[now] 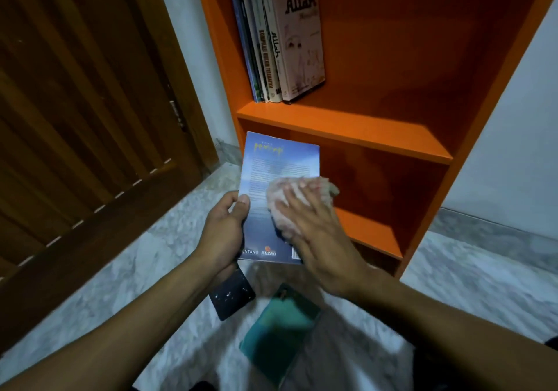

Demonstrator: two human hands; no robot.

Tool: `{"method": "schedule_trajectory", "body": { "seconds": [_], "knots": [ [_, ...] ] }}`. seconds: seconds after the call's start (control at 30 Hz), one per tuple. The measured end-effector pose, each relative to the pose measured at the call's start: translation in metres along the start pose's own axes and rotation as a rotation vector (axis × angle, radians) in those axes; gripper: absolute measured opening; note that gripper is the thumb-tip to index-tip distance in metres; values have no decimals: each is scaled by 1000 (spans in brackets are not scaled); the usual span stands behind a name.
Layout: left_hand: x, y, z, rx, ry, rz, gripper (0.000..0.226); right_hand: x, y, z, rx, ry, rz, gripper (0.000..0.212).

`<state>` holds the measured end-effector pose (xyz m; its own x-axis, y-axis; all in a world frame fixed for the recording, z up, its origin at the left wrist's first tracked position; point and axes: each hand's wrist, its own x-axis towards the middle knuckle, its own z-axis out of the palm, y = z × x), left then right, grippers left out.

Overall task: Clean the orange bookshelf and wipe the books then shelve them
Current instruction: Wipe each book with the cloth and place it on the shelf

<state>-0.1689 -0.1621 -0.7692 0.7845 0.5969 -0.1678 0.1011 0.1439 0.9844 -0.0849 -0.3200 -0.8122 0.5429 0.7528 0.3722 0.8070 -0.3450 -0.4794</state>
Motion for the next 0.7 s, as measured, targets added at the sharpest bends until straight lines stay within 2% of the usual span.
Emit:
{"method": "schedule_trajectory", "body": {
  "seconds": [0.07,0.17,0.23,0.33,0.4,0.53,0.57,0.63,0.7],
  "knots": [
    [5,1,-5,-63,58,-26,21,-14,-6,10,46,-51,-81,49],
    [7,4,-15,-48,125,-50,23,-27,-7,17,135,-115,-175,49],
    [8,9,-23,18,151,-15,24,-31,-9,15,211,-199,-187,48],
    [7,16,-31,142,169,55,24,-25,-12,5,352,-271,-120,30],
    [7,17,-34,193,154,77,25,-10,-11,-5,605,-189,37,24],
    [4,14,-31,229,59,72,25,24,-3,-30,1007,261,313,39],
    [3,14,-29,235,26,80,26,32,-1,-39,1038,349,372,38],
    [-1,13,-23,284,-43,106,27,46,1,-51,984,432,377,34],
    [-7,13,-15,347,-133,140,26,53,3,-55,701,435,281,44]
  ]
}}
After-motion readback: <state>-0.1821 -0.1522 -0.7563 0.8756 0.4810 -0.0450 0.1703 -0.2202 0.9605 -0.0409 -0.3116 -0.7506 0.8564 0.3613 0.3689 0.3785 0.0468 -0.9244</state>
